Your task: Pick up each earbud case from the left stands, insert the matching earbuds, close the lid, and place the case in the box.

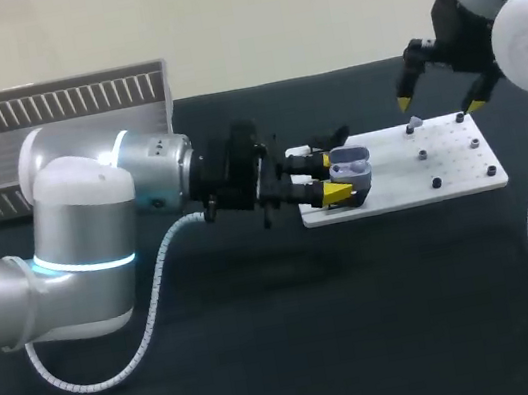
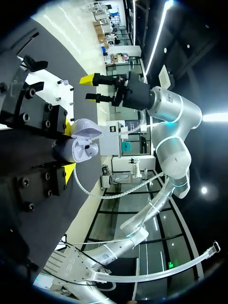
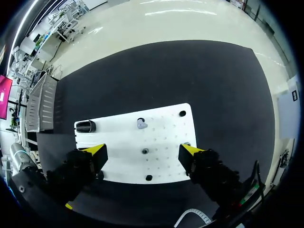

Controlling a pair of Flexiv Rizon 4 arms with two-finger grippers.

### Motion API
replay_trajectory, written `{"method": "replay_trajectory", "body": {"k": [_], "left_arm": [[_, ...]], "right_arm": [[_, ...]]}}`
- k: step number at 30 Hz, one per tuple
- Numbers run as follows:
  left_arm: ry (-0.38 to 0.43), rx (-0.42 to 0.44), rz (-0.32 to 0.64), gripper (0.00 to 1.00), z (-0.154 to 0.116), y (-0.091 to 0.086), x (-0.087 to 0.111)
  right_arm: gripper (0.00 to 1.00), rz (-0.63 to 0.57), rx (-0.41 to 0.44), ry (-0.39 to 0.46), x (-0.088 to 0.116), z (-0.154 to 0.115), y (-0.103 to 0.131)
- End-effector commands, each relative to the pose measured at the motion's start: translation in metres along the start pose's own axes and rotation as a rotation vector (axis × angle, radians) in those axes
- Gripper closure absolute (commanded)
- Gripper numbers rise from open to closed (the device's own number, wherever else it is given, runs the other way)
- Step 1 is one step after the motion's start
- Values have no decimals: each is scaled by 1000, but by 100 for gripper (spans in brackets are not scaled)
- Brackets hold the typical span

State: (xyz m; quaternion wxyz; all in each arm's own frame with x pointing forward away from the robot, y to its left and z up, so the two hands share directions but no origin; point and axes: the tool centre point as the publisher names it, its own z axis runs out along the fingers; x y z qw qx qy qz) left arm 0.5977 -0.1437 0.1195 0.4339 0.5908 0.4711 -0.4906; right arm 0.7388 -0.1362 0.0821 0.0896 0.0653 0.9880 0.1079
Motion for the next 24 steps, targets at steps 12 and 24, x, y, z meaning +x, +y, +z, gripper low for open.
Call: {"method": "replay_trajectory", "body": {"k": [12,24], "left_arm": [[2,-3,0,100,0,-1,0],[2,-3,0,100,0,-1,0]], "right_arm": [[28,-53,-16,59,-9,27,12],[52,-36,-37,92,-12,47,8]]}}
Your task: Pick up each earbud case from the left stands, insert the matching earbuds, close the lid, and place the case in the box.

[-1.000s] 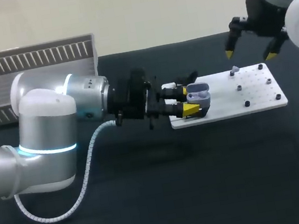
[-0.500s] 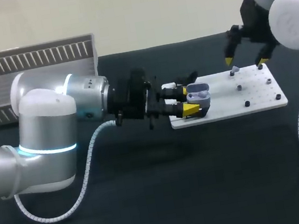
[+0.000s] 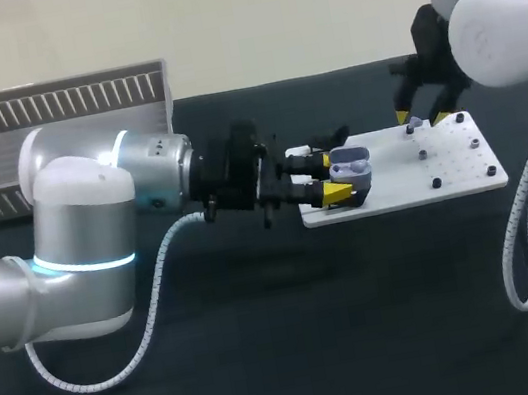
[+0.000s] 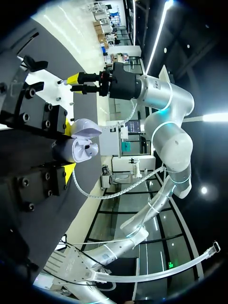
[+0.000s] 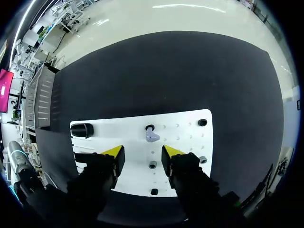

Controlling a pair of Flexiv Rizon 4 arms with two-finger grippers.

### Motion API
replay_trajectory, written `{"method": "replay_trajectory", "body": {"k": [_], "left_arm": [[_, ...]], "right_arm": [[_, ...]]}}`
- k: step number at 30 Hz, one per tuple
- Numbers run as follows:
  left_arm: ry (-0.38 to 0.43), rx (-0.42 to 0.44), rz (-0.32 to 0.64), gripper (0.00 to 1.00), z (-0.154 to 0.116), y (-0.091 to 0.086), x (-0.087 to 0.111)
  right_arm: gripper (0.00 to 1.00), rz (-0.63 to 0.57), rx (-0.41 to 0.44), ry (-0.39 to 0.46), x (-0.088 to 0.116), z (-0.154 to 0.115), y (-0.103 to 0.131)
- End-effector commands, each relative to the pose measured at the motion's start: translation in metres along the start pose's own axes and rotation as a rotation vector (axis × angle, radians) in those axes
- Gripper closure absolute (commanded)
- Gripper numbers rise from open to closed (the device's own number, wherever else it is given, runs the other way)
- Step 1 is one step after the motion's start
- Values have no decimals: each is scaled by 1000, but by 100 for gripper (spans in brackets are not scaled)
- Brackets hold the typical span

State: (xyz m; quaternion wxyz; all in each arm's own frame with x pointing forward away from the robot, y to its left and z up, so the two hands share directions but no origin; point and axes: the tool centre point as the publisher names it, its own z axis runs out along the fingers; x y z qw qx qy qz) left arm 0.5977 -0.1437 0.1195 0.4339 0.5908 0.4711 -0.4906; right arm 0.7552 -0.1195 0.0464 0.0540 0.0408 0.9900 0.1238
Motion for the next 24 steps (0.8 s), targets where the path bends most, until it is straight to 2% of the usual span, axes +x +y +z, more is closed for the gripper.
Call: {"method": "replay_trajectory", "body": {"k": [1,24], "left_arm": [[2,-3,0,100,0,-1,0],[2,-3,0,100,0,-1,0]], "right_arm": [[52,4,-7,14,-5,6,-2],[60,34,-21,33,-13,14,-9]]}}
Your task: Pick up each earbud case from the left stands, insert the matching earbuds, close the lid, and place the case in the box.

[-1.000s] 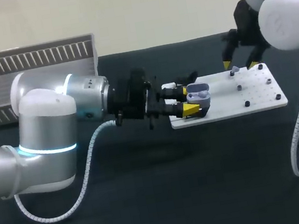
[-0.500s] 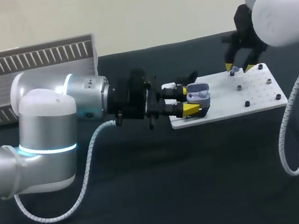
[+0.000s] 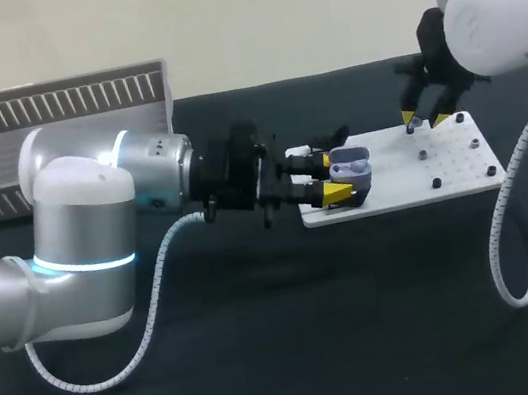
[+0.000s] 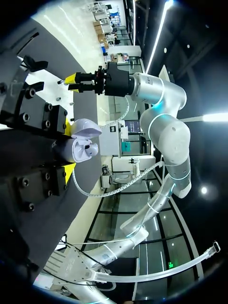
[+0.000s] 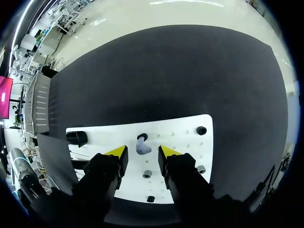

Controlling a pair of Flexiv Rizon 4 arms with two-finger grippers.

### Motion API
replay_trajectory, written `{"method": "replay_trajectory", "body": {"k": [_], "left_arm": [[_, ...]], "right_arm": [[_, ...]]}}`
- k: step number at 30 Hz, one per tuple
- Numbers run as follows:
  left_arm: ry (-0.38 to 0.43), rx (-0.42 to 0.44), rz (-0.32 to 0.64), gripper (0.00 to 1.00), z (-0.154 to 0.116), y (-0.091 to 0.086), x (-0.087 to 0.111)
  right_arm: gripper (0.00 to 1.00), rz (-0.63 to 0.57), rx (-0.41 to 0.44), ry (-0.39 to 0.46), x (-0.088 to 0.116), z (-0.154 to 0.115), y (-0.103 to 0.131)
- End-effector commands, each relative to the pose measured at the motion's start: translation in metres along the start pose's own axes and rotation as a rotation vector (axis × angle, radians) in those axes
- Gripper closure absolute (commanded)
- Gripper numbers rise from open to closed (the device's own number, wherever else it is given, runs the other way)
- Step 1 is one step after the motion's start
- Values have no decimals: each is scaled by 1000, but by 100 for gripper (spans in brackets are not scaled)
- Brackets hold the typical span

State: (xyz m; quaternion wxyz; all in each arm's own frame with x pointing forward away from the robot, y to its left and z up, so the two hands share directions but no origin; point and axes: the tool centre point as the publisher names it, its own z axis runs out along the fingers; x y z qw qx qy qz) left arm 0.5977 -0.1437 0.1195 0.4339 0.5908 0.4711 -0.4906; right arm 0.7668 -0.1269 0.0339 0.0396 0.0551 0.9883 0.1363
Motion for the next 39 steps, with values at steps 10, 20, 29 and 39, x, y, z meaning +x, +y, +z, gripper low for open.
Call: {"method": "replay_trajectory", "body": {"k": [10,20,29,39], "left_arm": [[2,-3,0,100,0,-1,0],[2,-3,0,100,0,-1,0],[2,-3,0,100,0,-1,0],[2,-3,0,100,0,-1,0]], "right_arm": [[61,6,5,19,-4,6,1],[73,12,11,34,-4,11,1],[100,14,7,20,3,-1,5],[100,-12,-22,-34,35,-69,16]]}}
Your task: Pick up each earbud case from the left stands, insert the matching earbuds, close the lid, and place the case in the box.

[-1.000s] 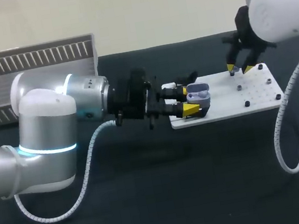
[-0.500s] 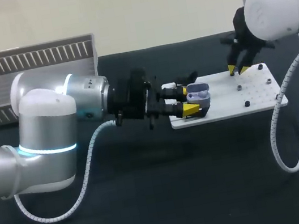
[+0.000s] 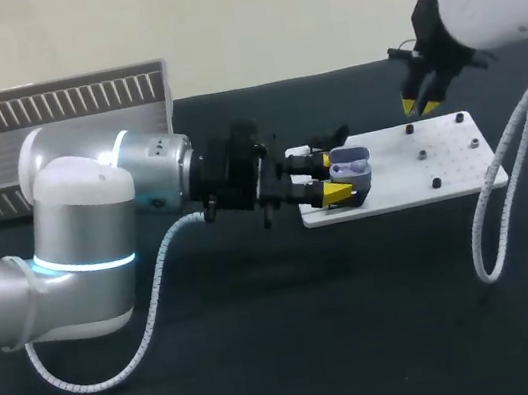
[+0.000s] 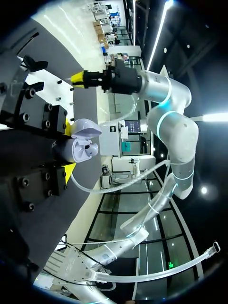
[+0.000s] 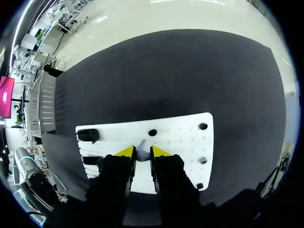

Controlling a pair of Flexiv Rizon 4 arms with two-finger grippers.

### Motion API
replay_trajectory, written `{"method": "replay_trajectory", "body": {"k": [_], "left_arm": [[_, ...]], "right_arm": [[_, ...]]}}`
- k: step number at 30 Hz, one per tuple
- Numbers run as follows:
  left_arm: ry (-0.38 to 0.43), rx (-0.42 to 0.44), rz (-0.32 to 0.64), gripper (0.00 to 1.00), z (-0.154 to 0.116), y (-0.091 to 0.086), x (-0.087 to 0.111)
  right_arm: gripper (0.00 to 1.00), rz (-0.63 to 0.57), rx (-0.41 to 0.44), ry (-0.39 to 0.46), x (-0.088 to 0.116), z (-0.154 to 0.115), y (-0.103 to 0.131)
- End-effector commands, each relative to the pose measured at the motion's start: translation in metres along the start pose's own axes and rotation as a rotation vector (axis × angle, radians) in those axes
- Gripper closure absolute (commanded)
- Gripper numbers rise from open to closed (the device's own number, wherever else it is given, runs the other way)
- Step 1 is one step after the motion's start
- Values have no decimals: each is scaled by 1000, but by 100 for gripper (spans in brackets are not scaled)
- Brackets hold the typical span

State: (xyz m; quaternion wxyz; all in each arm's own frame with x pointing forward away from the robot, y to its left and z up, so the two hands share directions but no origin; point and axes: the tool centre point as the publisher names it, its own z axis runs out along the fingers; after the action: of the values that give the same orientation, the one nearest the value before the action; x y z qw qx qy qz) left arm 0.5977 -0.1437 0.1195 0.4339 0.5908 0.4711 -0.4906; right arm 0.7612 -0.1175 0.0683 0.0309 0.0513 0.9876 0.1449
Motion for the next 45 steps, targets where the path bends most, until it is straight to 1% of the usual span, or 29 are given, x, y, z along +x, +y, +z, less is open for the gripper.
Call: {"method": "replay_trajectory", "body": {"k": [1,7,12,13,15,18,19,20,21,41,43,44,45], "left_arm": [[2,-3,0,100,0,-1,0],[2,-3,0,100,0,-1,0],[2,-3,0,100,0,-1,0],[2,-3,0,100,0,-1,0],[2,-3,0,100,0,-1,0],[2,-3,0,100,0,-1,0],[2,-3,0,100,0,-1,0],[2,-3,0,100,0,-1,0],[2,-3,0,100,0,-1,0],[2,-3,0,100,0,-1,0],[2,-3,0,100,0,-1,0],[2,-3,0,100,0,-1,0],[2,-3,0,100,0,-1,0]], "right_arm": [[100,-15,-3,-61,35,-45,1],[100,-66,1,-95,63,-93,16],[100,-123,2,-78,91,-120,34],[100,-134,8,-63,96,-123,38],[100,-162,55,-30,107,-125,48],[100,-207,75,73,125,-124,63],[100,-216,73,90,128,-124,65],[100,-219,59,141,132,-123,69],[100,-213,28,175,135,-122,71],[100,-213,28,175,135,-122,71],[100,-254,42,142,137,-127,78],[100,-276,69,121,140,-131,85],[100,-291,79,100,142,-135,89]]}}
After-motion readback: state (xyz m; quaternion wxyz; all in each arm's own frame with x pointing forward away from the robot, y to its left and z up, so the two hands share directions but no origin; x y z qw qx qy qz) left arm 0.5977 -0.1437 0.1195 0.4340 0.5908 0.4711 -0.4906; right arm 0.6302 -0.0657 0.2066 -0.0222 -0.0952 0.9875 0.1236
